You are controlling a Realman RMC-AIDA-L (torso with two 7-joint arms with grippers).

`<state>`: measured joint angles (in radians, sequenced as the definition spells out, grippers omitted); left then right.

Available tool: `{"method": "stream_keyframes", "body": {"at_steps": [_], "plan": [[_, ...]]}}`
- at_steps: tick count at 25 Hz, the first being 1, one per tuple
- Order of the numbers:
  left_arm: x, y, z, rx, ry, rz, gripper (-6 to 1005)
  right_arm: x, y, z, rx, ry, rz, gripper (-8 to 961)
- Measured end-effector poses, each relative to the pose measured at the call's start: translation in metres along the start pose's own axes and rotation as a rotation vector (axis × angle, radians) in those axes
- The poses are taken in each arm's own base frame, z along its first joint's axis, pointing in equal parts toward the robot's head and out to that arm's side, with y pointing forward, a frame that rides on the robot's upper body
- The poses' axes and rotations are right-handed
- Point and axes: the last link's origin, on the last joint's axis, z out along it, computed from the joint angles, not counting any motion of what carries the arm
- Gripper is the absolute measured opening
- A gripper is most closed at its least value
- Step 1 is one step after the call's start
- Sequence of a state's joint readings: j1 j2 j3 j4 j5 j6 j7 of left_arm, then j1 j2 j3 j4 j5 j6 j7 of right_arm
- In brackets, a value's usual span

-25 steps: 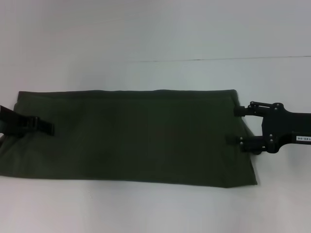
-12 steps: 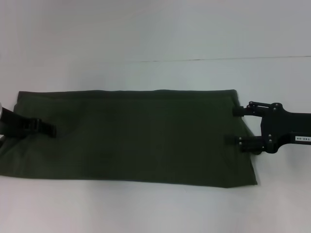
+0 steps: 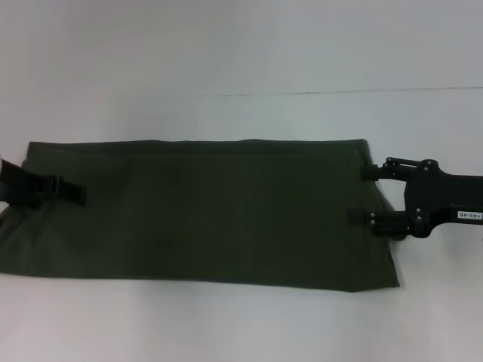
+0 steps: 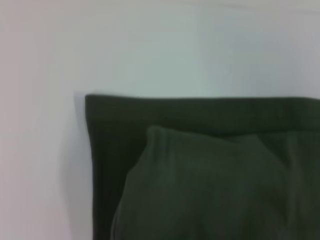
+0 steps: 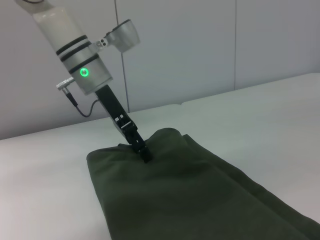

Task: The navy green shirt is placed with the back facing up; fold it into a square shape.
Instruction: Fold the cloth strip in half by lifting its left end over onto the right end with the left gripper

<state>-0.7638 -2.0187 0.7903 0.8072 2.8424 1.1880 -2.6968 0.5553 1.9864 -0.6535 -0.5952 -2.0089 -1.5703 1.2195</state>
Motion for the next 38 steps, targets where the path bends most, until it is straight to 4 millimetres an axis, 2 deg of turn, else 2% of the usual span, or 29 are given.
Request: {"method": "stream_keyframes", "body": {"at_steps": [8,12,20,38], "plan": [[0.014,-0.002,-0.025,0.007,0.055,0.010,908,0.000,0.000,0.000,0.001,0.000,0.001,878],[0.015,-0.009,-0.030,0.031,0.060,0.003,908,0.000,0.000,0.000,0.001,-0.001,0.002,878],[0.008,-0.020,-0.023,0.052,0.032,-0.007,908,0.001,0.001,0.001,-0.003,-0.003,0.003,878],[0.008,-0.024,-0.009,0.091,0.030,0.065,908,0.002,0.003,0.000,-0.005,-0.001,0.005,877]]}}
